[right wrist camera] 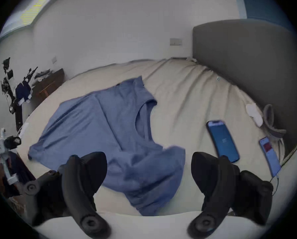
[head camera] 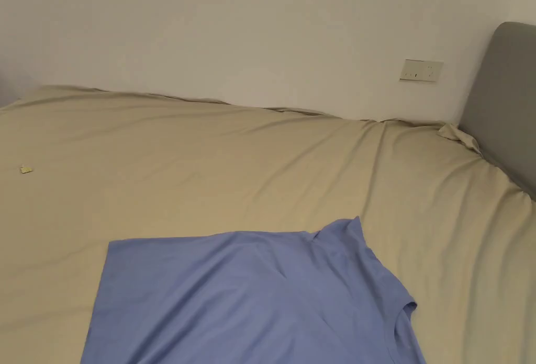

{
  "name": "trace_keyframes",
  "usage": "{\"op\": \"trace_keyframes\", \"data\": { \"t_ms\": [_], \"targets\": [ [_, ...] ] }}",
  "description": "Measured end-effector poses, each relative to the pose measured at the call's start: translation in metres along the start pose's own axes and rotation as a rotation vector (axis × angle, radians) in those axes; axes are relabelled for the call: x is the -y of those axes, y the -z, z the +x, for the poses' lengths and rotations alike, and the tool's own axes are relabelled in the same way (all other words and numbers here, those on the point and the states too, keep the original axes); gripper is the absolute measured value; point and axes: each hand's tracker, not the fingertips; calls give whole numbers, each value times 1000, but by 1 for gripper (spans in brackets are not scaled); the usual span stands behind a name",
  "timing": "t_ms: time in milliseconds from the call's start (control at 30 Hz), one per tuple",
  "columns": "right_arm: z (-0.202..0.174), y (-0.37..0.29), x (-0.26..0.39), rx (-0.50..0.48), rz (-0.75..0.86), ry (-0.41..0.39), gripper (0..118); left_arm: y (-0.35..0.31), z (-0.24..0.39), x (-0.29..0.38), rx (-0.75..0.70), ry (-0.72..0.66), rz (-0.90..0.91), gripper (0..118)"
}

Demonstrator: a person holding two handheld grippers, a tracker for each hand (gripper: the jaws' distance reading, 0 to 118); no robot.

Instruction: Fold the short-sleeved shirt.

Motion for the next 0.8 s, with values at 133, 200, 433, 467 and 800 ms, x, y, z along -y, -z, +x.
{"op": "trace_keyframes", "data": {
  "t_ms": [133, 200, 433, 467, 800],
  "targets": [
    [-34, -29, -15, 3, 89, -43, 106, -30, 38, -7, -106, 109, 66, 104],
    [-52, -36, -11, -33, 121, -71, 104, -35, 63, 2, -149, 165, 75, 104],
    [-95, -29, 27, -99, 26, -124, 3, -29, 97, 59, -179, 130, 28, 0],
    [-96, -27, 29, -105, 0, -109, 3, -26, 97, 63, -160, 116, -16, 0],
    [-63, -28, 20, -55, 8, -131, 3, 3, 66, 54, -215, 20, -52, 117]
  ]
}}
